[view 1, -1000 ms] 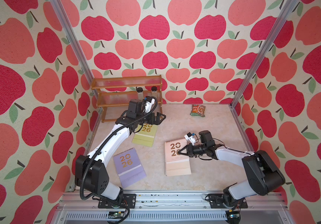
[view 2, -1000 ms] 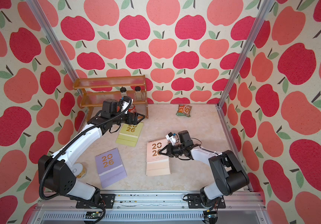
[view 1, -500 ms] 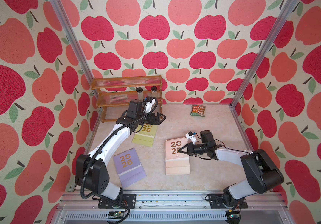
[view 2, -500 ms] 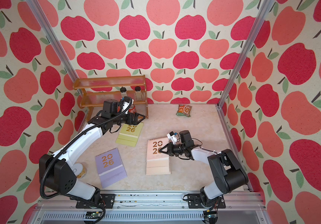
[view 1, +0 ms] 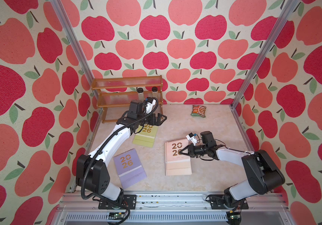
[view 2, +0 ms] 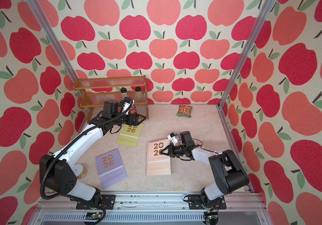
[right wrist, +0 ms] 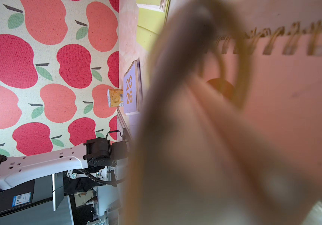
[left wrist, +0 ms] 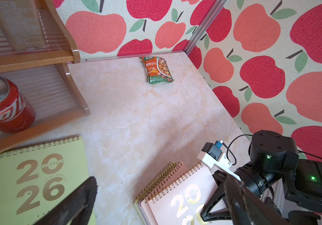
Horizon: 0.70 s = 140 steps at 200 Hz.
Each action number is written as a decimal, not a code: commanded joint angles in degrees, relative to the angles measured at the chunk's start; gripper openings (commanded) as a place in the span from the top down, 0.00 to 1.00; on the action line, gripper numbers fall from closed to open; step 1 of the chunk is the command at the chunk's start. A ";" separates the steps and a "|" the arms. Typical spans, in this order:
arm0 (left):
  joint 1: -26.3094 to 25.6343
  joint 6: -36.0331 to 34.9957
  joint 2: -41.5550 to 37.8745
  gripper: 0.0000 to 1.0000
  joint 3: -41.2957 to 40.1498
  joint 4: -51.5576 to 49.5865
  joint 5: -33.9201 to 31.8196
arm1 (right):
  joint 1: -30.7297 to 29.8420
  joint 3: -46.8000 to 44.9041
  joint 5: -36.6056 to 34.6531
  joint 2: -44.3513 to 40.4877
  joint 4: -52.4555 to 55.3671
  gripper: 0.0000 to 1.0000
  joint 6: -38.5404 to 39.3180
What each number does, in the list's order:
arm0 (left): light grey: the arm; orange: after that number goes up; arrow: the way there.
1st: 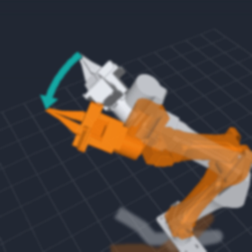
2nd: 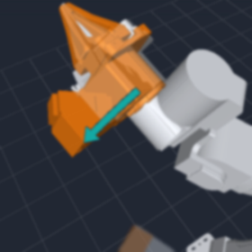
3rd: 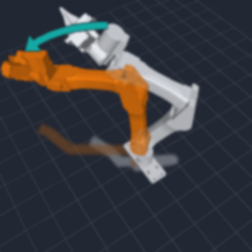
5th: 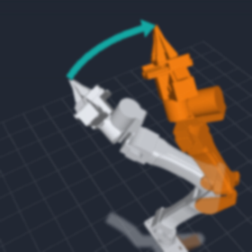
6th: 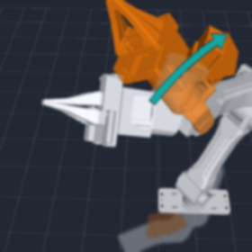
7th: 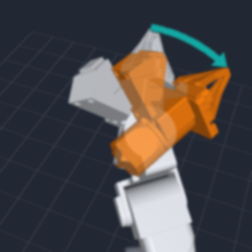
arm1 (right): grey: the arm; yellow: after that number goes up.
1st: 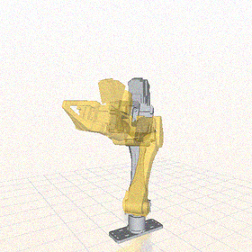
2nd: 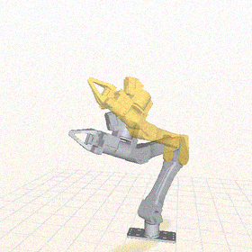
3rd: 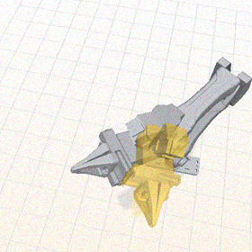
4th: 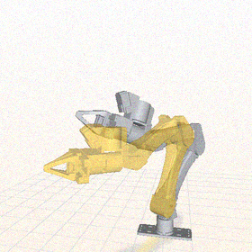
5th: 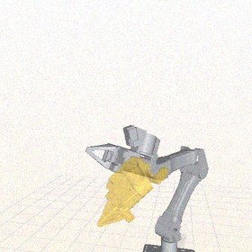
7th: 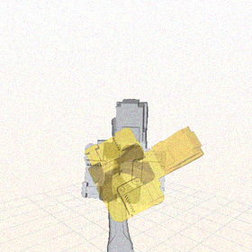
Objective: Stack the calendars
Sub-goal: Place the calendar at the calendar.
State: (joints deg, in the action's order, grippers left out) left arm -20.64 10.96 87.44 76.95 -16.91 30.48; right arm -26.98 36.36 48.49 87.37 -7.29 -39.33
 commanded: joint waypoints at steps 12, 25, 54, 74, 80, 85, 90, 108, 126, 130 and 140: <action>0.34 0.29 0.94 0.00 0.39 0.82 1.16 | 0.26 1.38 -7.08 -1.21 8.46 0.79 4.34; 0.35 0.27 1.03 0.00 0.40 0.83 1.31 | 0.32 1.92 -8.57 -1.66 10.23 0.72 4.66; 0.39 0.45 1.23 0.01 0.43 0.82 1.68 | 0.48 2.53 -11.39 -3.01 13.18 0.61 5.10; 0.41 0.54 1.31 0.00 0.48 1.00 1.77 | 0.44 3.49 -13.63 -3.76 16.17 0.54 6.14; 0.34 0.55 1.34 0.00 0.48 1.06 1.85 | 0.51 3.78 -14.36 -3.90 16.84 0.53 6.45; 0.41 0.55 1.41 0.00 0.48 1.09 1.87 | 0.53 4.07 -15.01 -4.11 17.59 0.52 6.60; 0.34 0.55 1.45 0.01 0.56 1.09 1.97 | 0.53 4.46 -15.74 -4.22 18.56 0.51 6.84; 0.36 0.47 1.47 0.01 0.55 1.00 1.95 | 0.61 6.05 -19.00 -4.39 22.82 0.49 7.84; 0.35 0.46 1.43 0.01 0.53 1.02 1.95 | 0.47 7.71 -22.17 -4.63 26.65 0.47 8.63; 0.34 0.46 1.42 0.00 0.57 1.00 1.95 | 0.44 8.03 -22.87 -4.59 27.58 0.47 8.86; 0.39 0.46 1.46 0.01 0.52 0.99 2.04 | 0.48 8.58 -23.87 -4.75 28.96 0.46 9.23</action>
State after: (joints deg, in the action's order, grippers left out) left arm -20.64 10.98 88.29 76.95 -16.91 31.53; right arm -26.85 42.59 30.76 84.09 13.74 -32.91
